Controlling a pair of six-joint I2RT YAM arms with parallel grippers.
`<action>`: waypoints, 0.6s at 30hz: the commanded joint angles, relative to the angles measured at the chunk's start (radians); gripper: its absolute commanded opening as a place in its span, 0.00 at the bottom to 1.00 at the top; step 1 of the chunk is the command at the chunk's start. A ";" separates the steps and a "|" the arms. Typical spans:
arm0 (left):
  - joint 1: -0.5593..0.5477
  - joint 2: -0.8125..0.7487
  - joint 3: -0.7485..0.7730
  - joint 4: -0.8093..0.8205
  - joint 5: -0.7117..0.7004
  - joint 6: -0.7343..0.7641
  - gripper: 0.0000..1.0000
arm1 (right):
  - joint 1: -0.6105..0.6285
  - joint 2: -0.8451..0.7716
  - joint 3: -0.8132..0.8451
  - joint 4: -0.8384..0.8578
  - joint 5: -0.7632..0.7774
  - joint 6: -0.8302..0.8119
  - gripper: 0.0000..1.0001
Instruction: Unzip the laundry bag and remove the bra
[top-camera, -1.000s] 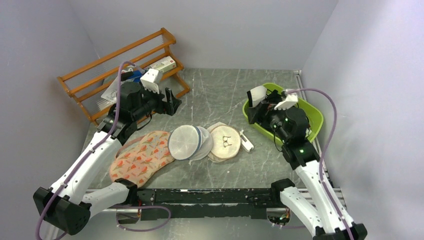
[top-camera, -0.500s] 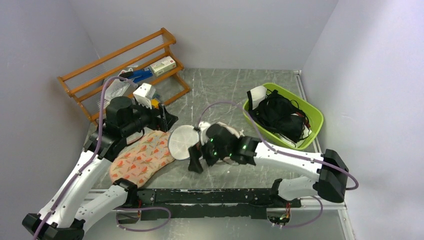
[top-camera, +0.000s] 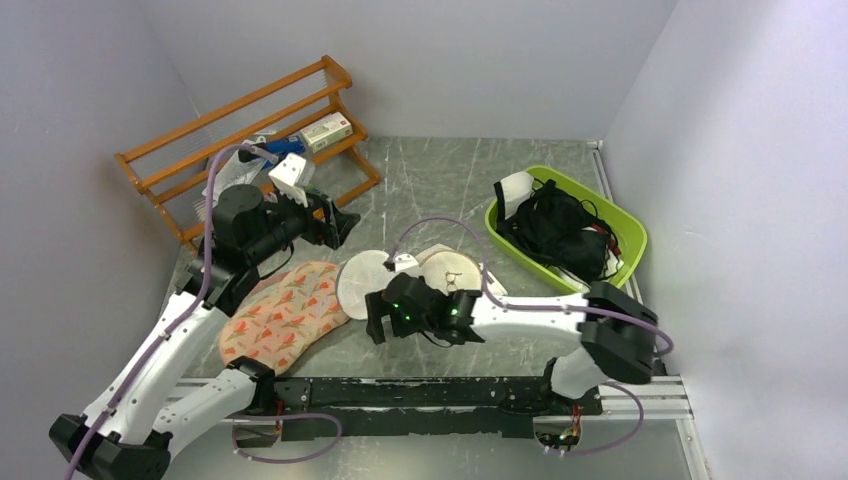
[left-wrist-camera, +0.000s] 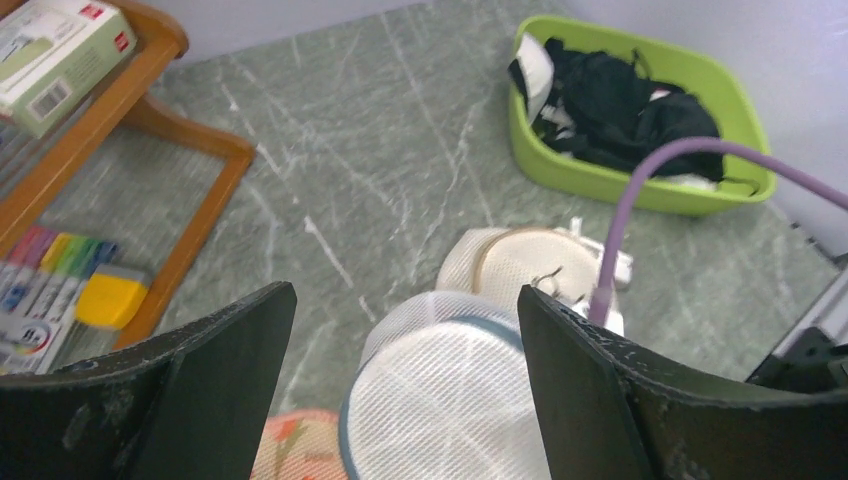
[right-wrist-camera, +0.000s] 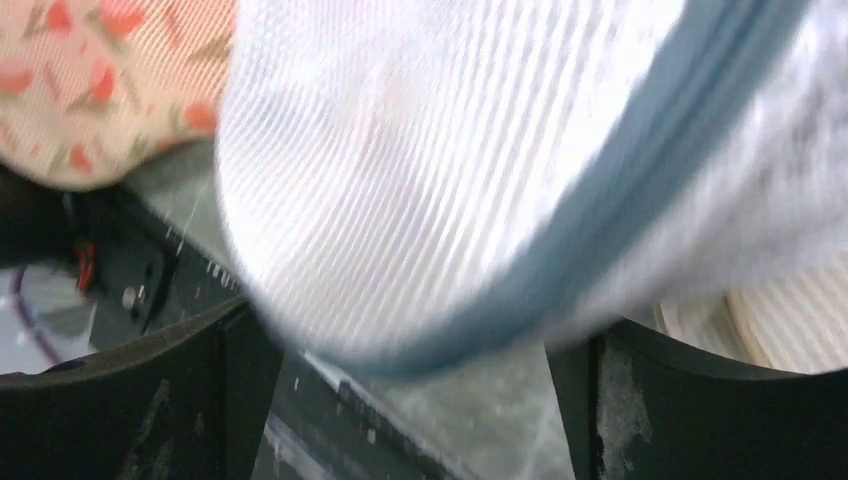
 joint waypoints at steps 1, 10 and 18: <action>-0.003 -0.071 -0.084 0.076 -0.067 0.085 0.94 | -0.077 0.130 0.027 0.261 0.080 0.023 0.87; -0.003 -0.110 -0.137 0.096 -0.138 0.107 0.94 | -0.422 0.381 0.243 0.420 -0.207 -0.070 0.74; -0.003 -0.056 -0.127 0.086 -0.125 0.107 0.93 | -0.447 0.148 0.110 0.288 -0.276 -0.224 0.85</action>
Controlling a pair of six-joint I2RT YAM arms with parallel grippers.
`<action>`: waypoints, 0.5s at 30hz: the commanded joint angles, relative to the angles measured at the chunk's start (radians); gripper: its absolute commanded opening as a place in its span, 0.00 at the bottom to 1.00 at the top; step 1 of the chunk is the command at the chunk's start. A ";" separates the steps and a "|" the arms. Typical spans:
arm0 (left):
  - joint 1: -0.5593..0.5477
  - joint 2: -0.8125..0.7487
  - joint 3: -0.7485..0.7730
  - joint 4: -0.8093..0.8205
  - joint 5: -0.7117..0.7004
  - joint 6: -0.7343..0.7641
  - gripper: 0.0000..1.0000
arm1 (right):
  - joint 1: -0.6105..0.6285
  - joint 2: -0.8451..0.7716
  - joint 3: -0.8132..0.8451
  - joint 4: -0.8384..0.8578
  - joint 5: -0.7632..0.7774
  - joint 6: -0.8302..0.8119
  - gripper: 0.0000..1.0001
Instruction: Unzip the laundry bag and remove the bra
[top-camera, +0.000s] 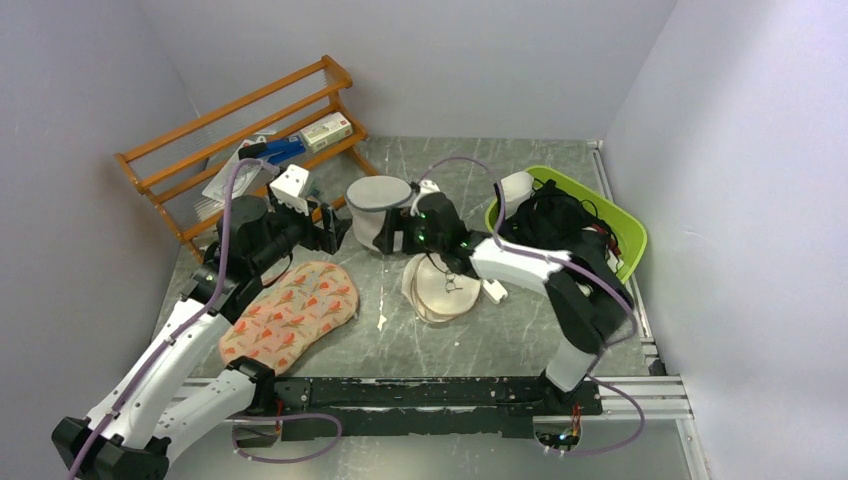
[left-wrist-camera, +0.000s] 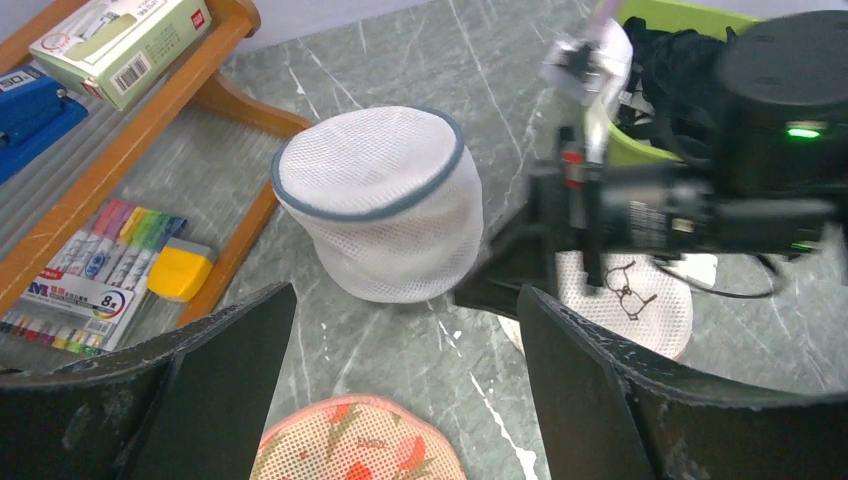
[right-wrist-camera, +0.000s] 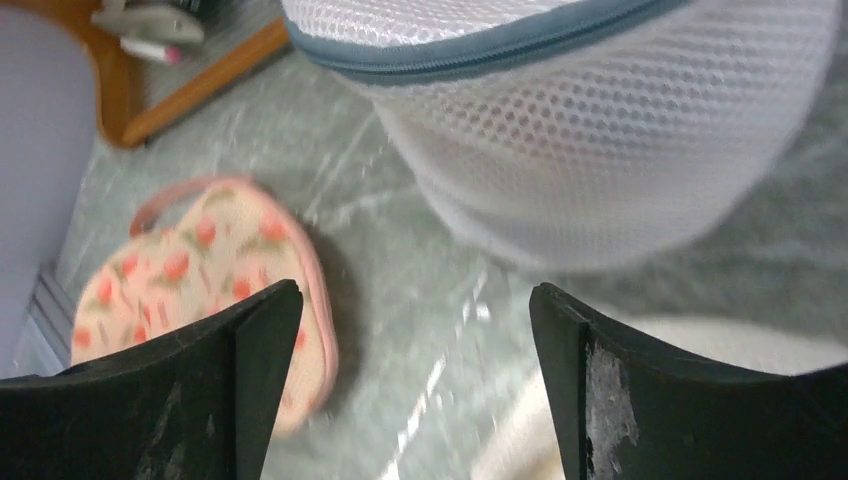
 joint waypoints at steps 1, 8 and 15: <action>-0.003 0.021 0.012 0.028 0.001 0.014 0.93 | 0.010 -0.234 -0.192 -0.092 -0.045 -0.113 0.86; -0.003 0.037 0.029 0.012 0.008 0.011 0.94 | 0.113 -0.628 -0.510 -0.291 -0.021 -0.115 0.92; -0.003 0.015 0.018 0.017 -0.017 0.012 0.93 | 0.137 -0.624 -0.620 -0.200 0.074 0.063 0.93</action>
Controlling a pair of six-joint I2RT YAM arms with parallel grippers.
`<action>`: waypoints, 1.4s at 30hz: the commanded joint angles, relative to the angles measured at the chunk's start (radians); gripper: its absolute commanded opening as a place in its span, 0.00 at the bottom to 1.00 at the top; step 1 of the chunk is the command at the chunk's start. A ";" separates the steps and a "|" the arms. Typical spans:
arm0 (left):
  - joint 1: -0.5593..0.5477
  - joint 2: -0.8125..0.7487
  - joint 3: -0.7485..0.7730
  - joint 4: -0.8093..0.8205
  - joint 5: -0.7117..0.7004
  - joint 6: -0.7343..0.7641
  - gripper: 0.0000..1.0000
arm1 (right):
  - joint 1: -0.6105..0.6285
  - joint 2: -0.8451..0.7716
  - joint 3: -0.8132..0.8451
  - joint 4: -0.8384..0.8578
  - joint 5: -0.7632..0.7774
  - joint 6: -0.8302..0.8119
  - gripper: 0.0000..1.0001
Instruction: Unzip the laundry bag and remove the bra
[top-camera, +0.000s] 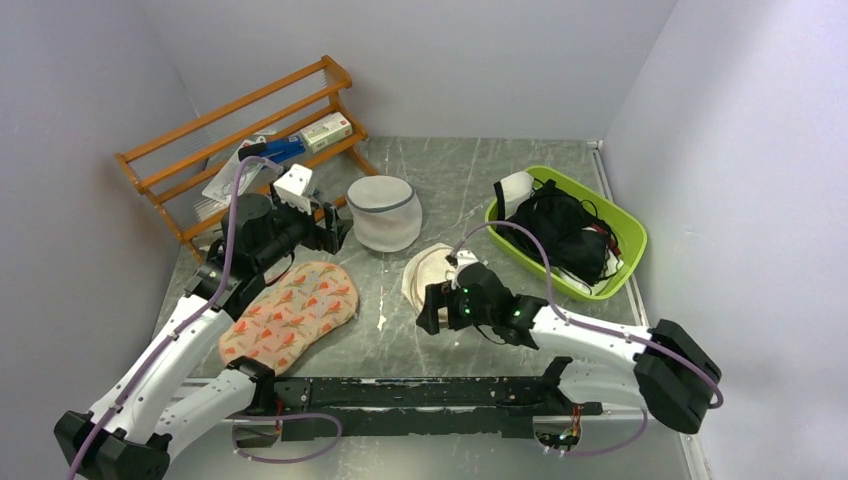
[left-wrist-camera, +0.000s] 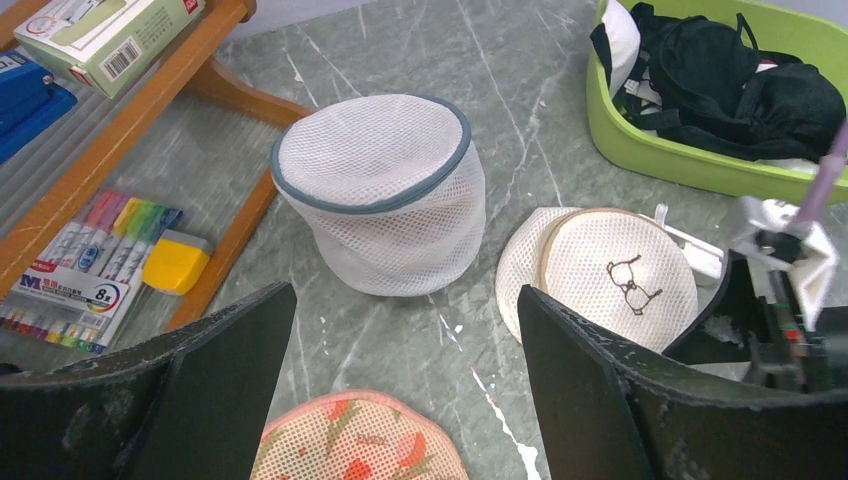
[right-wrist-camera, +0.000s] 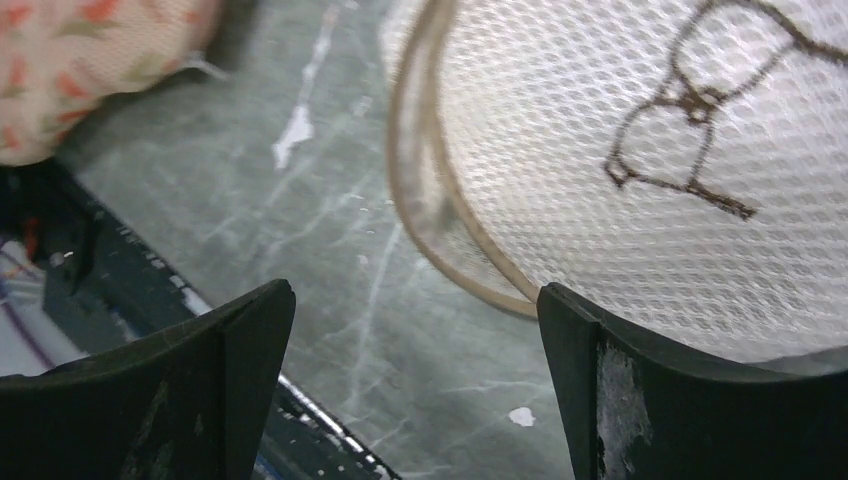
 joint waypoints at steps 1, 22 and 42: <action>-0.003 -0.025 0.015 0.021 -0.023 0.014 0.94 | -0.001 0.084 -0.007 0.042 0.112 0.104 0.92; -0.005 0.140 0.028 0.003 -0.003 0.021 0.94 | -0.226 0.563 0.442 0.219 0.100 -0.131 0.93; -0.005 0.093 0.018 0.009 -0.081 0.016 0.94 | 0.189 0.514 0.153 0.573 -0.049 -0.122 0.87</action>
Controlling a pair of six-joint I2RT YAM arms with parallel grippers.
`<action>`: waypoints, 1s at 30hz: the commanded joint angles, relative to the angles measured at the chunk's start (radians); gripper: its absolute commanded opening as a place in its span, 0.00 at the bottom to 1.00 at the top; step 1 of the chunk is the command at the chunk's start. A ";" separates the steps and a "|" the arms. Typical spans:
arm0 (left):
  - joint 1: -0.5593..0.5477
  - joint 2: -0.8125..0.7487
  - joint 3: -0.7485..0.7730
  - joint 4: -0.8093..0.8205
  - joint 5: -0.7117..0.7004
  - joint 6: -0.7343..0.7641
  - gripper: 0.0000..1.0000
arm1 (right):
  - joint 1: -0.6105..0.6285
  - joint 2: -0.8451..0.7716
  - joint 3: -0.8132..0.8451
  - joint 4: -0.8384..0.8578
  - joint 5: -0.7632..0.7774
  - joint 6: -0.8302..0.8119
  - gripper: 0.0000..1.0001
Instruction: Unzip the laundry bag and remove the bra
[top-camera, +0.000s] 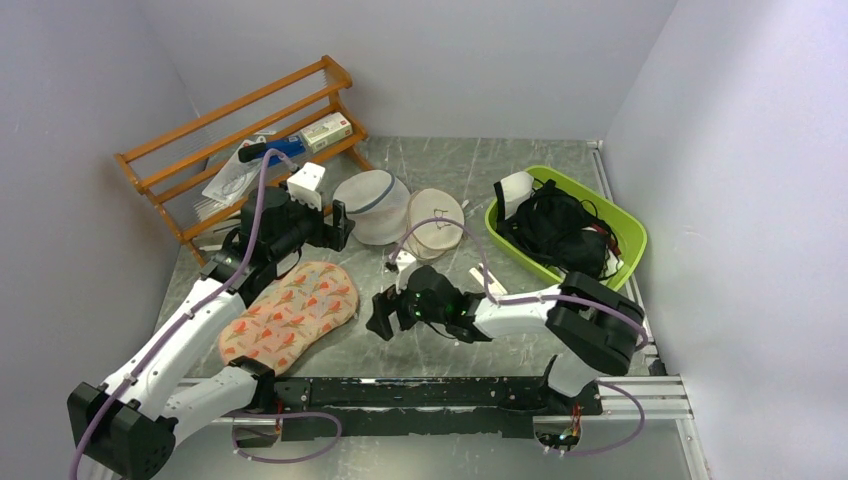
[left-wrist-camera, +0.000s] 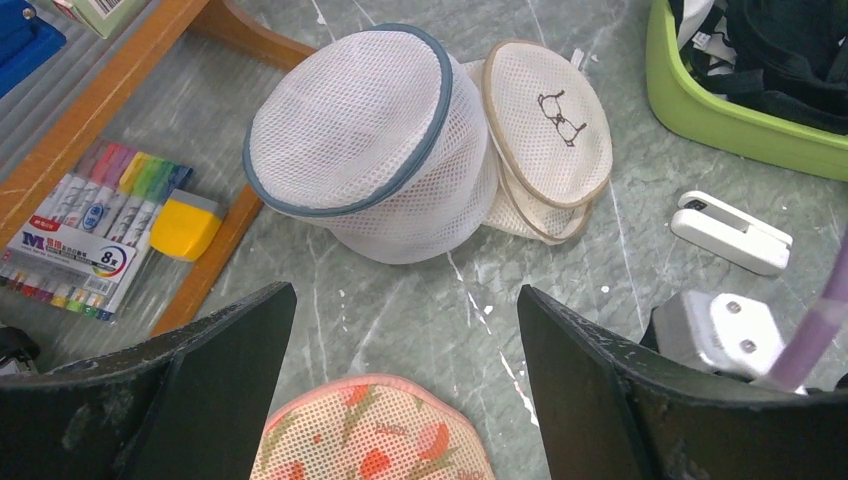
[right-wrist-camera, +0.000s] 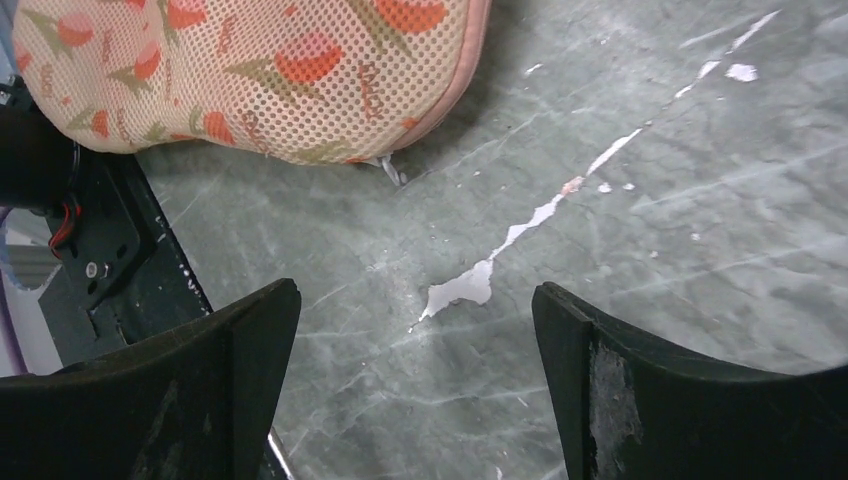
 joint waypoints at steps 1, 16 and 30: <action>-0.004 -0.014 0.018 0.011 -0.024 0.001 0.94 | 0.024 0.061 0.008 0.121 -0.032 0.011 0.85; -0.010 -0.014 0.017 0.013 0.025 -0.012 0.93 | 0.084 0.268 0.136 0.154 0.035 -0.108 0.35; -0.026 -0.091 0.024 0.011 0.038 -0.027 0.94 | 0.109 0.346 0.121 0.253 0.164 -0.093 0.28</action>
